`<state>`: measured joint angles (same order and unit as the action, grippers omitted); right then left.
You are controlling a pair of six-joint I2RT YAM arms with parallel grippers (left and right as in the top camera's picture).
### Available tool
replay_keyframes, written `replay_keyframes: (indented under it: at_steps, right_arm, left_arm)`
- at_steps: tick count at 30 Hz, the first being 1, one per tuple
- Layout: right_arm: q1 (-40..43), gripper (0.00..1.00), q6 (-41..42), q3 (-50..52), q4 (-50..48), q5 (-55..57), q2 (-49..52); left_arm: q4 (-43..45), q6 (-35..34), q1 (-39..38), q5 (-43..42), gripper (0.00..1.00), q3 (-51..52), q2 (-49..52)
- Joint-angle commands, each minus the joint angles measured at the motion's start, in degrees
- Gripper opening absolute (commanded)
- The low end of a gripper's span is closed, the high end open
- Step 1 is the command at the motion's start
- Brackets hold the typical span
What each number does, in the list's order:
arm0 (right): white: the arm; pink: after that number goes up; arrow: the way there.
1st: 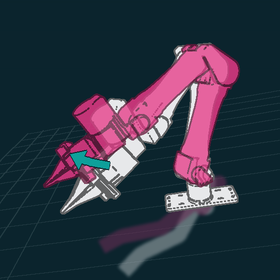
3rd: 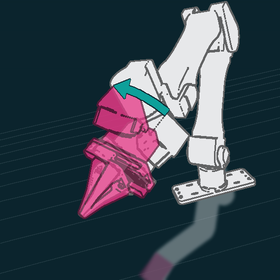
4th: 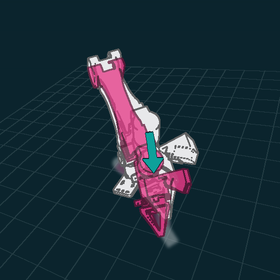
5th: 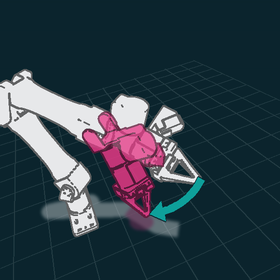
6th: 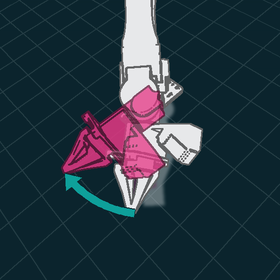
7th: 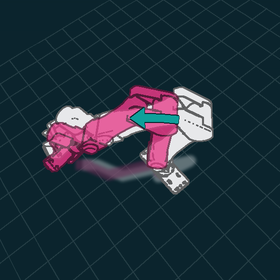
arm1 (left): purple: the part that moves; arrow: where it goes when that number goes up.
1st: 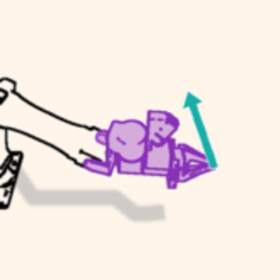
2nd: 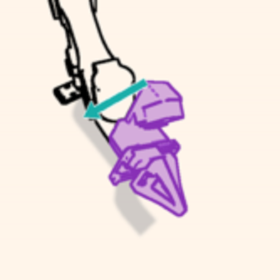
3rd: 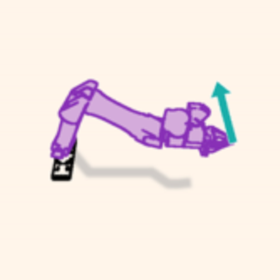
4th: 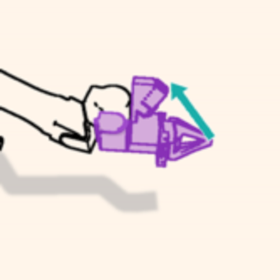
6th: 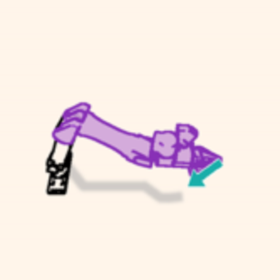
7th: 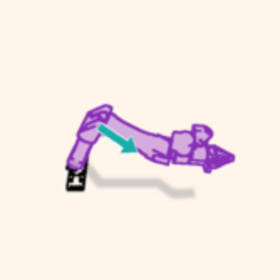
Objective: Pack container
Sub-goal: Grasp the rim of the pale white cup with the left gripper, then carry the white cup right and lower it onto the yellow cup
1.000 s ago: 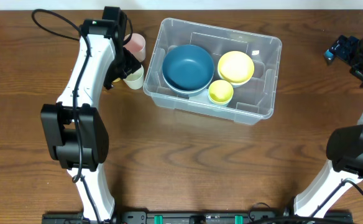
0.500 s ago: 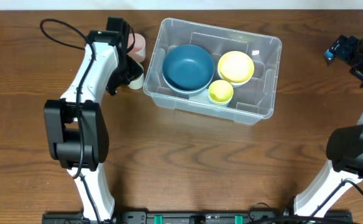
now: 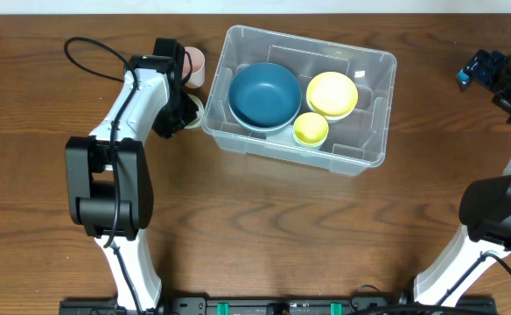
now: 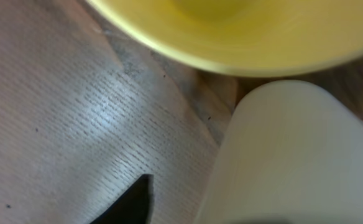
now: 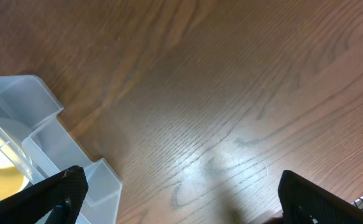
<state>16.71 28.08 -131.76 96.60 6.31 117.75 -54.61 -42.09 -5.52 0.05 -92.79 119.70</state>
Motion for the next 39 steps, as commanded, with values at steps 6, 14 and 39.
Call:
replay_keyframes:
  at_steps: [6,14,39]
  right_arm:
    - [0.15,0.99,0.61,0.04,0.07,0.76,0.33]
    - [0.15,0.99,0.61,0.04,0.07,0.79,0.33]
    - [0.15,0.99,0.61,0.07,0.07,0.79,0.33]
  left_arm:
    - [-0.09,0.02,0.11,0.33,0.06,-0.11,0.72]
    - [-0.61,2.21,0.09,-0.76,0.06,-0.11,-0.74]
    - [-12.39,3.65,-1.64,-4.28,0.06,-1.4,-42.29]
